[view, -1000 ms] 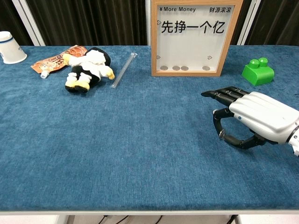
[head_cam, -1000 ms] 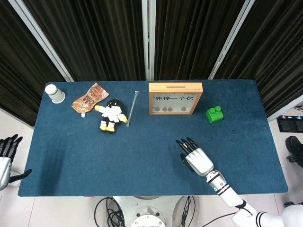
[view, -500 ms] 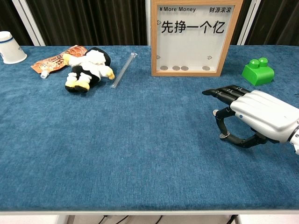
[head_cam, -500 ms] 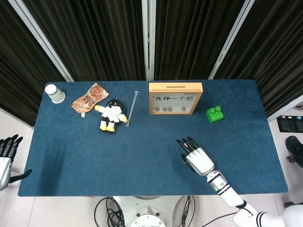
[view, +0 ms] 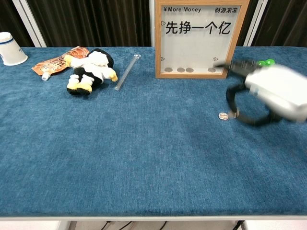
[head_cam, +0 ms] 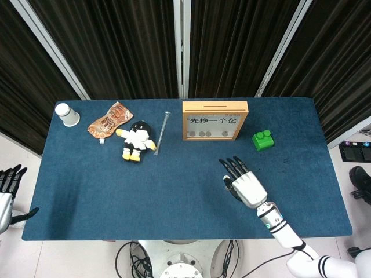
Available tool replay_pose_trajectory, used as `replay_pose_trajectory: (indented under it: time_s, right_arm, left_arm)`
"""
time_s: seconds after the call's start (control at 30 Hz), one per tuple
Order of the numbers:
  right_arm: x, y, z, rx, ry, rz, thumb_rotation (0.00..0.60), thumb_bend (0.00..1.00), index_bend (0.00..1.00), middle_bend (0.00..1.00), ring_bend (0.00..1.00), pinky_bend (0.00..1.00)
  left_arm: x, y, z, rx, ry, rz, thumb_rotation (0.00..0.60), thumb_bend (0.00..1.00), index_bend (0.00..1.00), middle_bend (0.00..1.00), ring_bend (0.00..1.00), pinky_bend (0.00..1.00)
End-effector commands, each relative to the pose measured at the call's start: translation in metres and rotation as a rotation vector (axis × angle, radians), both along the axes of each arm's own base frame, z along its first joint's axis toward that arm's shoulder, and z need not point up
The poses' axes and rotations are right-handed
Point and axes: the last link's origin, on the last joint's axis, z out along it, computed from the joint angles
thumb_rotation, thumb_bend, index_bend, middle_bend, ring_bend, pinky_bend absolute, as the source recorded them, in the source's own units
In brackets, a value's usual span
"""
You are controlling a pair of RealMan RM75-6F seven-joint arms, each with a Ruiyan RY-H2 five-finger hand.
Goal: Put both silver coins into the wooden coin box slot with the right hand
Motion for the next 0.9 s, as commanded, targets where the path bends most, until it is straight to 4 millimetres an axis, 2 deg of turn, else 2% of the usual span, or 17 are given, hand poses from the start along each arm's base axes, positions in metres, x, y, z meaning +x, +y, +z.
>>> replay_pose_trajectory:
  time_s: [0.03, 0.13, 0.27, 0.43, 0.53, 0.63, 0.9]
  right_arm:
    - [0.028, -0.025, 0.041, -0.101, -0.057, 0.050, 0.600, 0.32, 0.73, 0.01, 0.00, 0.00]
    - [0.057, -0.046, 0.078, -0.162, -0.077, 0.066, 0.600, 0.32, 0.75, 0.02, 0.00, 0.00]
    - [0.093, -0.068, 0.115, -0.218, -0.053, 0.071, 0.600, 0.32, 0.80, 0.02, 0.00, 0.00]
    - [0.132, -0.096, 0.142, -0.280, 0.021, 0.050, 0.600, 0.32, 0.81, 0.02, 0.00, 0.00]
    - [0.151, -0.117, 0.145, -0.286, 0.059, 0.004, 0.600, 0.32, 0.81, 0.02, 0.00, 0.00]
    - [0.168, -0.136, 0.140, -0.257, 0.062, -0.066, 0.600, 0.32, 0.81, 0.02, 0.00, 0.00]
    - [0.202, -0.170, 0.124, -0.165, 0.030, -0.331, 0.600, 0.32, 0.81, 0.02, 0.00, 0.00]
  left_arm:
    - [0.001, 0.000, 0.000, 0.002, -0.003, -0.008, 0.600, 0.07, 0.05, 0.00, 0.00, 0.00]
    - [0.003, 0.000, 0.000, -0.001, -0.005, -0.017, 0.600, 0.07, 0.05, 0.00, 0.00, 0.00]
    - [0.005, 0.000, 0.000, -0.003, -0.009, -0.027, 0.600, 0.07, 0.05, 0.00, 0.00, 0.00]
    - [0.008, 0.001, -0.001, -0.011, -0.012, -0.040, 0.600, 0.07, 0.05, 0.00, 0.00, 0.00]
    - [0.010, 0.002, 0.000, -0.016, -0.011, -0.046, 0.600, 0.07, 0.05, 0.00, 0.00, 0.00]
    - [0.010, 0.000, 0.000, -0.017, -0.012, -0.048, 0.600, 0.07, 0.05, 0.00, 0.00, 0.00]
    - [0.008, -0.005, 0.007, -0.010, -0.008, -0.038, 0.600, 0.07, 0.05, 0.00, 0.00, 0.00]
